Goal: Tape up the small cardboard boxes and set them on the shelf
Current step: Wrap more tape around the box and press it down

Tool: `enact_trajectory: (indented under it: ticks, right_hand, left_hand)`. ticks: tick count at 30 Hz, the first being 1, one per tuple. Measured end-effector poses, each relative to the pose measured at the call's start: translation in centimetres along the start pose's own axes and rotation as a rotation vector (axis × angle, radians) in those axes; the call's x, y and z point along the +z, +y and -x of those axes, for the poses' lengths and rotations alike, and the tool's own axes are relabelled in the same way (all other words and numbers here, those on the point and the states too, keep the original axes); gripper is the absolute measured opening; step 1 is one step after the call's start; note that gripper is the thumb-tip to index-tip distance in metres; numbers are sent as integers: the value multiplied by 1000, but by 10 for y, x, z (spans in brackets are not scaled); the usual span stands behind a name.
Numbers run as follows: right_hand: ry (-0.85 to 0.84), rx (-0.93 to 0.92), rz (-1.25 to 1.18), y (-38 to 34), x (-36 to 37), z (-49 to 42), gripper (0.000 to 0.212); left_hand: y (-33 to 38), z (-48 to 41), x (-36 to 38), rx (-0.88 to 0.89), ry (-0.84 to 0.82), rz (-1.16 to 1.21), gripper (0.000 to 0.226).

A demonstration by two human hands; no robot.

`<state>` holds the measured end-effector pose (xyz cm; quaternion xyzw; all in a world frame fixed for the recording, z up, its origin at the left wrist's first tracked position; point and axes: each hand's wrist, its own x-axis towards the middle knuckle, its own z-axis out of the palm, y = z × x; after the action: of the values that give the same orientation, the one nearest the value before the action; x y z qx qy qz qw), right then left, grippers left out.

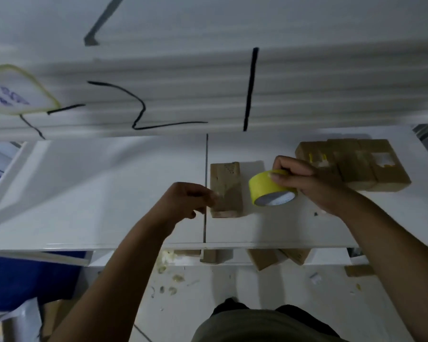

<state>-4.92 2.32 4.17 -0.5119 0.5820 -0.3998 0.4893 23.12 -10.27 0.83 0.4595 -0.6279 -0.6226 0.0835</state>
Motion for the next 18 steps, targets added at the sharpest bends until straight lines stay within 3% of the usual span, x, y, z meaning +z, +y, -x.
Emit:
enact_trajectory:
  ticks: [2,7,12,15,18]
  right_hand:
    - [64,32,55,12,8,-16,40]
    - [200,306,656,47,8,-50,43]
    - [258,289,759,62,12,-72,45]
    - [229,326,814,69,14,-78,45]
    - [179,336,915,76,19,-82,45]
  left_hand:
    - [-3,-15,-12,-1,95,-7,13]
    - [-5,-53,-36,37,177,-119,14]
    - [-12,-82,-36,59,233,-204,1]
    - [-23,-94,-32,12,251,-251,9]
    - [-33,-103,-21,-53,279,-278,4]
